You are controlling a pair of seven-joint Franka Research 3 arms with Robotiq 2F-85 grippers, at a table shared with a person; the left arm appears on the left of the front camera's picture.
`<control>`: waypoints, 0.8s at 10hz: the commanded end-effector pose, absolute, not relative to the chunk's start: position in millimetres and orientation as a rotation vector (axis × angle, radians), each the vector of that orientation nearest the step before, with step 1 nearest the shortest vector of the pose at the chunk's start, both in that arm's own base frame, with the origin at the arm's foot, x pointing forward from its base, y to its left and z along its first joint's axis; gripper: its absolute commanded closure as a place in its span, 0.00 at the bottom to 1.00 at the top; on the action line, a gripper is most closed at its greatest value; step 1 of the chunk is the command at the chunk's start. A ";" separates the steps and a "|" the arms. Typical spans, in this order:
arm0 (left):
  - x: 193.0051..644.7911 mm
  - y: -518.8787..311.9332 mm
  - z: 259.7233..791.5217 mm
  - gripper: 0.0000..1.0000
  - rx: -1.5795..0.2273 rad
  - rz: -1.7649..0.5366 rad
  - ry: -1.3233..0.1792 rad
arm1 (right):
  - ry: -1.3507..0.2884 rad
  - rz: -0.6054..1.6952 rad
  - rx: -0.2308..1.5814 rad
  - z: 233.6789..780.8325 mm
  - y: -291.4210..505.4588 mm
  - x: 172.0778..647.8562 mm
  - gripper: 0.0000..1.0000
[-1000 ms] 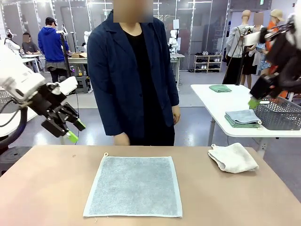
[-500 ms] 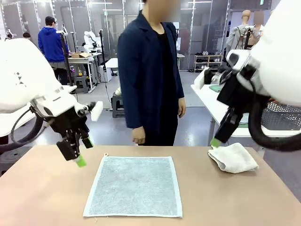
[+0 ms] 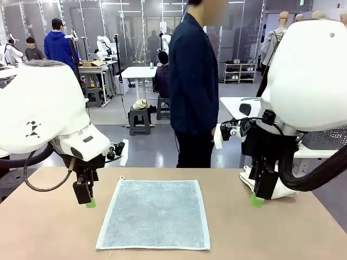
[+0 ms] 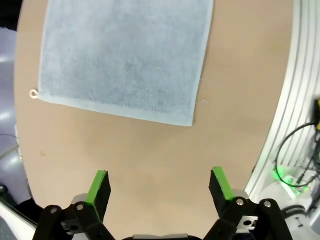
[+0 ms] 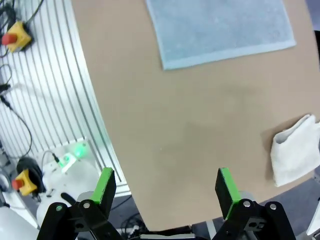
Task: Fold the towels and place them in the basket.
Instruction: When a person lays out a Towel with hook on the table, fold it in half twice.
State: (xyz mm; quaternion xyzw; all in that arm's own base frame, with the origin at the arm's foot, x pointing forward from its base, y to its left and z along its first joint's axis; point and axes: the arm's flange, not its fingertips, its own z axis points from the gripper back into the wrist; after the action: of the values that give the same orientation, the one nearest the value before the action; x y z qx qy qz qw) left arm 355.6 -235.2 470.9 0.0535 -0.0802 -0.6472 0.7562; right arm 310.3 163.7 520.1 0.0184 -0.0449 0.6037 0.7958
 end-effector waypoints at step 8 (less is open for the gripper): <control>354.9 -237.0 468.1 0.00 0.106 -1.425 -0.169 | -0.054 1.330 0.023 514.7 165.7 311.1 0.00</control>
State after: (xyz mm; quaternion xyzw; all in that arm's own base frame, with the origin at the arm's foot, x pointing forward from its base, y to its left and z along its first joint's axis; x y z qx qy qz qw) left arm 355.1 -236.5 468.3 0.0474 -0.0779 -0.6524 0.7523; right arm 311.3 165.4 514.7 0.0102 -0.0250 0.6162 0.7871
